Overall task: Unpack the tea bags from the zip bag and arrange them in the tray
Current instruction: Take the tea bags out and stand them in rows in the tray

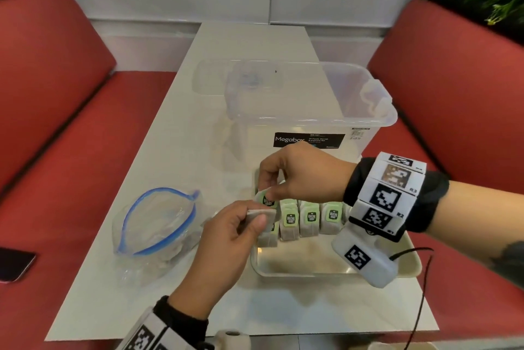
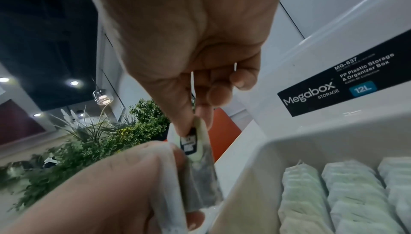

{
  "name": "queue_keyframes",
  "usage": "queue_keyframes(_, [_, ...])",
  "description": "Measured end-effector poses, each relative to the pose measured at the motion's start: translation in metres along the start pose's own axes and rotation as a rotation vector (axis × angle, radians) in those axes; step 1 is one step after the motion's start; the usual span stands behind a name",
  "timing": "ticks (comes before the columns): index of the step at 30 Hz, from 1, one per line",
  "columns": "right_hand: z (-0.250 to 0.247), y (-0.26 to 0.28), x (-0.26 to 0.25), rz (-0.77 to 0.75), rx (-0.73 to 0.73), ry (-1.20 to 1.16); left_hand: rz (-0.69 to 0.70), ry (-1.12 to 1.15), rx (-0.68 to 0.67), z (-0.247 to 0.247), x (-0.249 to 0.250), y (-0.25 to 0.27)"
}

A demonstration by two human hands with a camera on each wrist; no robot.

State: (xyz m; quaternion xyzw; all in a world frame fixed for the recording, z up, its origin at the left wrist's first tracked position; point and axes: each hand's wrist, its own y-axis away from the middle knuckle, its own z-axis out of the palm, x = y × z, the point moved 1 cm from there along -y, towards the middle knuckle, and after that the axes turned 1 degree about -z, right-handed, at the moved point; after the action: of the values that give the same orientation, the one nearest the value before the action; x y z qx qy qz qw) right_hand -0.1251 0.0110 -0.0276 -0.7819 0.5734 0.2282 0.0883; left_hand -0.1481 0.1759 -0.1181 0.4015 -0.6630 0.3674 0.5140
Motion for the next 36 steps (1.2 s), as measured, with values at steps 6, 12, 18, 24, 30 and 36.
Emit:
queue_keyframes(6, [0.000,0.003,0.002,0.009,-0.038,0.019,-0.017,0.007,-0.049,0.003,-0.002,-0.001])
queue_keyframes(12, [0.006,0.000,0.025,0.101,-0.252,0.124,-0.004,0.030,0.069,-0.008,-0.007,0.003])
queue_keyframes(18, [0.034,-0.012,0.048,0.185,-0.452,0.206,-0.046,0.070,0.140,-0.017,-0.013,0.011])
queue_keyframes(24, [0.051,-0.022,0.059,0.204,-0.537,0.276,-0.066,0.089,0.143,-0.018,-0.013,0.015])
queue_keyframes(30, [0.052,-0.027,0.059,0.162,-0.434,0.383,-0.095,0.123,0.036,-0.014,-0.013,0.021])
queue_keyframes(36, [0.048,-0.023,0.062,0.162,-0.345,0.376,-0.179,0.248,-0.169,-0.007,-0.012,0.029])
